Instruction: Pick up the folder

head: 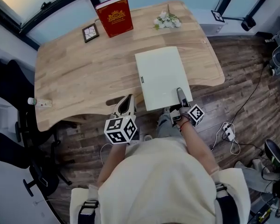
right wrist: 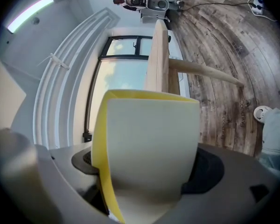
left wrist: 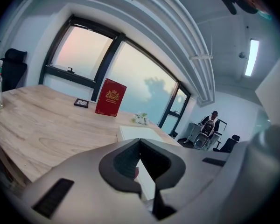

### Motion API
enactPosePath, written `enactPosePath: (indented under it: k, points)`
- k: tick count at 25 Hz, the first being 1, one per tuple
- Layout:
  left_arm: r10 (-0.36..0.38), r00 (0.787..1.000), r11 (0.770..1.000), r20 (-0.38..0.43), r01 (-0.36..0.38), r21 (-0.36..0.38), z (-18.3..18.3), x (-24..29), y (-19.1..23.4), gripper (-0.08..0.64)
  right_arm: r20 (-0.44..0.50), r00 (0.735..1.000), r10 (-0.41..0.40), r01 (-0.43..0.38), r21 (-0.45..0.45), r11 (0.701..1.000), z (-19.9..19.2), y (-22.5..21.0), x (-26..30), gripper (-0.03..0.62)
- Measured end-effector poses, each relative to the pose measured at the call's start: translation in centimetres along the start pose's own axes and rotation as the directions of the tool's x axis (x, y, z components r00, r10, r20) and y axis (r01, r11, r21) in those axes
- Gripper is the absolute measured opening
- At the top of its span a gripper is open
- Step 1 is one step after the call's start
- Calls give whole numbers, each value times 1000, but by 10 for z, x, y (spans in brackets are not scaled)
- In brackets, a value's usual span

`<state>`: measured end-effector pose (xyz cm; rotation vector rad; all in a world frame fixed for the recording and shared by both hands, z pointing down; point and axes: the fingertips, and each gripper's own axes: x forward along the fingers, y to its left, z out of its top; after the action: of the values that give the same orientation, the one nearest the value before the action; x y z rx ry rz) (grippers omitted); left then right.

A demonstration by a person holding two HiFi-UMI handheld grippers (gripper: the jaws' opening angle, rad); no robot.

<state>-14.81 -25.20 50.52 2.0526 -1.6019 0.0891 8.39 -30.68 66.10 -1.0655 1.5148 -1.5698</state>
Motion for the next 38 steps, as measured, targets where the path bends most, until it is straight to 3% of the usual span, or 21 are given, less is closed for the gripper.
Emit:
enactPosePath:
  k: [14, 17, 18, 28, 38]
  points:
    - [14, 1000, 1000, -6, -14, 1, 0, 5, 2, 20, 37, 999, 30, -31, 37, 999, 10, 0, 11, 455]
    - [16, 1000, 1000, -7, -16, 5, -1, 4, 3, 20, 27, 999, 21, -21, 10, 1000, 9, 0, 10, 347]
    - [17, 1000, 1000, -7, -17, 6, -1, 4, 3, 20, 30, 999, 17, -18, 2, 1000, 9, 0, 10, 338]
    - [30, 1000, 1000, -6, -30, 7, -1, -4, 6, 20, 21, 999, 31, -30, -16, 999, 13, 3, 10, 285]
    - [15, 1000, 1000, 6, -15, 13, 1, -14, 3, 20, 5, 999, 51, -51, -29, 998, 10, 20, 1, 280]
